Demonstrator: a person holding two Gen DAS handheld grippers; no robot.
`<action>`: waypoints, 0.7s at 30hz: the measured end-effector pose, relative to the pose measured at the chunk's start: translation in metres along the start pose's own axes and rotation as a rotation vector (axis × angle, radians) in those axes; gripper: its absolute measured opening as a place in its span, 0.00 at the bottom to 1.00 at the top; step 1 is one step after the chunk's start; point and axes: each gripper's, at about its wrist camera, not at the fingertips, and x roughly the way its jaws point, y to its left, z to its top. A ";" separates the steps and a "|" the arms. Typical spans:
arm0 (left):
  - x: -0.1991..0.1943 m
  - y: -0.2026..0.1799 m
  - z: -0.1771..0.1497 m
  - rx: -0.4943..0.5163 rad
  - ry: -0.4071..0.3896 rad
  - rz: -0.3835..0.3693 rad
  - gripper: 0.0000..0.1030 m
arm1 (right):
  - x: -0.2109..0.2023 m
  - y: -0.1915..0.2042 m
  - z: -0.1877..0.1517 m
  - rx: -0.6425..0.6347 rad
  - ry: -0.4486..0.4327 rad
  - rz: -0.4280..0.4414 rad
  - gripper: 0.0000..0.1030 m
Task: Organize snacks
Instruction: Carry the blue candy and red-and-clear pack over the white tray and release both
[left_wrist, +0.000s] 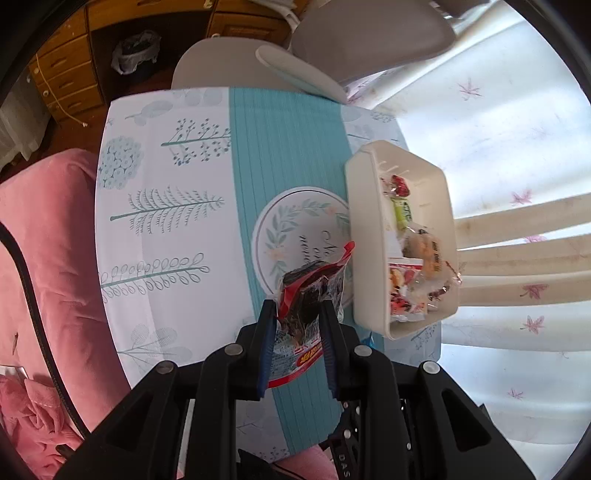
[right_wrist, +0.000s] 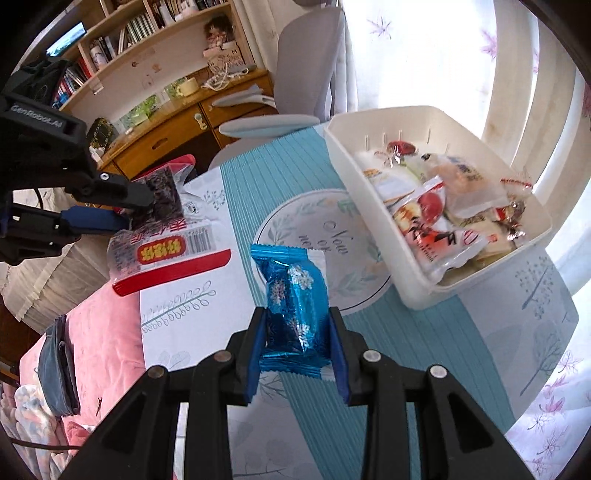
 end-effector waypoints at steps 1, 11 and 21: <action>-0.002 -0.005 -0.002 0.003 -0.005 0.001 0.21 | -0.002 -0.003 0.002 -0.004 -0.006 0.002 0.31; -0.009 -0.062 -0.015 -0.039 -0.050 0.021 0.21 | -0.010 -0.052 0.042 -0.078 -0.033 0.060 0.31; 0.013 -0.122 -0.011 -0.099 -0.079 0.017 0.21 | -0.009 -0.113 0.093 -0.172 -0.039 0.105 0.31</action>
